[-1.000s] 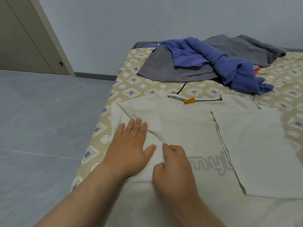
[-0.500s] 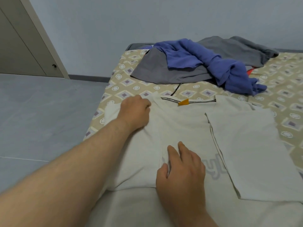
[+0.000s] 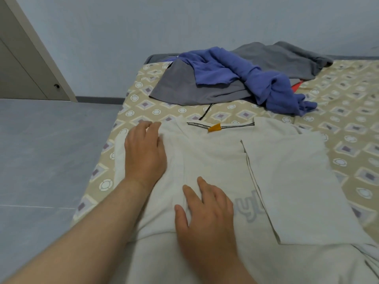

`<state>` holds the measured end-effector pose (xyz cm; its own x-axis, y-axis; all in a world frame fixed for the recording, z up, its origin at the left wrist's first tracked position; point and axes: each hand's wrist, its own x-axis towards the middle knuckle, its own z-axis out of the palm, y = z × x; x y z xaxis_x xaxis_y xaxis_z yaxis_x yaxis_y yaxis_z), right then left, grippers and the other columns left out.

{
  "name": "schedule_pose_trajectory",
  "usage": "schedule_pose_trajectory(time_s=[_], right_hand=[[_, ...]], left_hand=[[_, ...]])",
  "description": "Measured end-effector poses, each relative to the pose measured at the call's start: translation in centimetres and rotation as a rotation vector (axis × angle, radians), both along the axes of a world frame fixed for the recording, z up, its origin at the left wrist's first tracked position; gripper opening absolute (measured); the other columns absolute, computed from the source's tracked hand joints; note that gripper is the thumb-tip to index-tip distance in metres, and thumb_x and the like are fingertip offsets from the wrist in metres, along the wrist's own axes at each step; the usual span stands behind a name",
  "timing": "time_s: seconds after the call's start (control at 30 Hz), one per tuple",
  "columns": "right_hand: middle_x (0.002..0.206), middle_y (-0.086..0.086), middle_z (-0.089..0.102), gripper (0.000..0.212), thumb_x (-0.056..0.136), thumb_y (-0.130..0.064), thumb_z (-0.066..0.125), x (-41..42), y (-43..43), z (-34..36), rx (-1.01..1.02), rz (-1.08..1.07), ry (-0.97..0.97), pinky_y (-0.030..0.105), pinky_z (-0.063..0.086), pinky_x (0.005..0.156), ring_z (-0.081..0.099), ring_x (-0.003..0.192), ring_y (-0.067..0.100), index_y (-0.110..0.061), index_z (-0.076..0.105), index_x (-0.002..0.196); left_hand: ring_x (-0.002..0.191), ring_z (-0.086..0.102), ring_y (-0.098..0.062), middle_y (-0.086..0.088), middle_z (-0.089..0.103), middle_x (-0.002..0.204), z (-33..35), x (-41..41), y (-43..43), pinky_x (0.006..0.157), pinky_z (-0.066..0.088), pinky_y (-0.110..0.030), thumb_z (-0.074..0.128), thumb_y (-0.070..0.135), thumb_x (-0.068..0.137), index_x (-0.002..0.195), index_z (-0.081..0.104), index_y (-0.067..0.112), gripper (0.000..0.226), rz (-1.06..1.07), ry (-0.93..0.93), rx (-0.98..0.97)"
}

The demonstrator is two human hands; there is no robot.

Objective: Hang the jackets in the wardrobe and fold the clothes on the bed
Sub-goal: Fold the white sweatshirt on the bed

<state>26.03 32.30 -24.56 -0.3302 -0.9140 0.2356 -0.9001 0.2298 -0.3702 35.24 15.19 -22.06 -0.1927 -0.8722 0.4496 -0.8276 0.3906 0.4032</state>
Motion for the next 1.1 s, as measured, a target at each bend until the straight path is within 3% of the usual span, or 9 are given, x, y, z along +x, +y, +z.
schedule_pose_trajectory(time_s=[0.23, 0.37, 0.47, 0.57, 0.7, 0.83, 0.9, 1.0, 1.1], right_hand=[[0.138, 0.005, 0.059, 0.045, 0.088, -0.045, 0.046, 0.2, 0.1, 0.0, 0.009, 0.0, 0.004, 0.043, 0.043, 0.103, 0.055, 0.123, 0.026, -0.026, 0.068, 0.123], [0.165, 0.001, 0.016, 0.056, 0.1, -0.041, 0.027, 0.0, 2.0, 0.7, 0.211, 0.168, -0.066, 0.032, -0.006, 0.12, 0.011, 0.152, 0.021, -0.026, 0.03, 0.154], [0.166, 0.0, -0.004, 0.064, 0.099, -0.045, 0.019, -0.8, 6.3, 0.6, 0.316, 0.298, -0.017, 0.029, -0.019, 0.115, -0.008, 0.153, 0.018, -0.023, 0.01, 0.159], [0.166, 0.001, -0.007, 0.064, 0.101, -0.047, 0.019, -2.6, 10.6, 1.8, 0.463, 0.365, -0.011, 0.031, -0.014, 0.119, -0.01, 0.152, 0.018, -0.023, 0.004, 0.159], [0.167, 0.003, -0.003, 0.063, 0.104, -0.041, 0.029, -5.3, 15.2, 4.8, 0.644, 0.364, -0.042, 0.032, -0.002, 0.121, -0.003, 0.153, 0.019, -0.021, 0.008, 0.159], [0.165, 0.002, 0.015, 0.056, 0.102, -0.032, 0.041, -6.5, 19.2, 7.2, 0.648, 0.241, -0.335, 0.024, 0.009, 0.119, 0.014, 0.151, 0.016, -0.018, 0.03, 0.155], [0.153, 0.004, 0.044, 0.046, 0.097, -0.025, 0.05, -6.6, 20.9, 8.8, 0.623, 0.136, -0.505, 0.024, 0.025, 0.113, 0.04, 0.14, 0.018, -0.012, 0.052, 0.142], [0.081, 0.014, 0.062, 0.022, 0.086, -0.019, 0.051, -6.3, 23.4, 11.7, 0.505, 0.073, -0.591, 0.039, 0.045, 0.078, 0.056, 0.075, 0.028, -0.003, 0.063, 0.078], [0.098, 0.017, 0.063, 0.034, 0.088, -0.029, 0.05, -5.5, 27.1, 14.4, 0.399, 0.083, -0.637, 0.043, 0.048, 0.089, 0.057, 0.091, 0.032, 0.003, 0.061, 0.092]], left_hand=[[0.135, 0.049, -0.022, -0.006, 0.056, 0.142, -1.5, 4.3, 14.2, 0.118, 0.026, -0.035, 0.028, 0.033, 0.092, 0.131, 0.063, 0.011, 0.057, -0.081, -0.228, 0.284], [0.13, 0.053, -0.031, -0.016, 0.052, 0.143, 0.0, 5.7, 19.7, 0.115, 0.01, -0.03, 0.029, 0.031, 0.093, 0.137, 0.057, 0.005, 0.058, -0.049, -0.339, 0.401], [0.119, 0.061, -0.037, -0.022, 0.059, 0.133, 0.5, 7.2, 24.3, 0.114, 0.003, -0.028, 0.025, 0.037, 0.099, 0.128, 0.063, 0.001, 0.06, -0.046, -0.436, 0.409], [0.132, 0.051, -0.035, -0.019, 0.046, 0.146, 0.4, 8.3, 28.6, 0.117, -0.004, -0.029, 0.003, 0.049, 0.099, 0.14, 0.051, 0.004, 0.078, -0.049, -0.362, 0.464], [0.152, -0.012, -0.019, -0.003, -0.017, 0.163, -1.1, 10.5, 32.9, 0.121, -0.011, -0.037, 0.004, 0.049, 0.099, 0.155, -0.012, 0.017, 0.066, 0.006, -0.406, 0.602], [0.151, -0.016, -0.019, -0.003, -0.022, 0.161, -1.1, 11.9, 36.0, 0.122, -0.01, -0.038, 0.002, 0.056, 0.096, 0.151, -0.02, 0.014, 0.072, -0.024, -0.481, 0.636], [0.15, -0.018, -0.019, -0.004, -0.021, 0.163, -1.0, 12.8, 37.2, 0.122, -0.009, -0.038, 0.012, 0.056, 0.1, 0.154, -0.017, 0.018, 0.072, -0.05, -0.492, 0.681], [0.15, -0.019, -0.018, -0.002, -0.02, 0.163, -0.2, 14.1, 38.2, 0.122, -0.008, -0.038, 0.018, 0.056, 0.1, 0.156, -0.014, 0.02, 0.073, -0.096, -0.484, 0.748], [0.151, -0.015, -0.019, -0.001, -0.019, 0.164, 1.0, 15.3, 38.6, 0.123, -0.003, -0.043, 0.024, 0.056, 0.098, 0.156, -0.014, 0.019, 0.079, -0.132, -0.551, 0.806]])
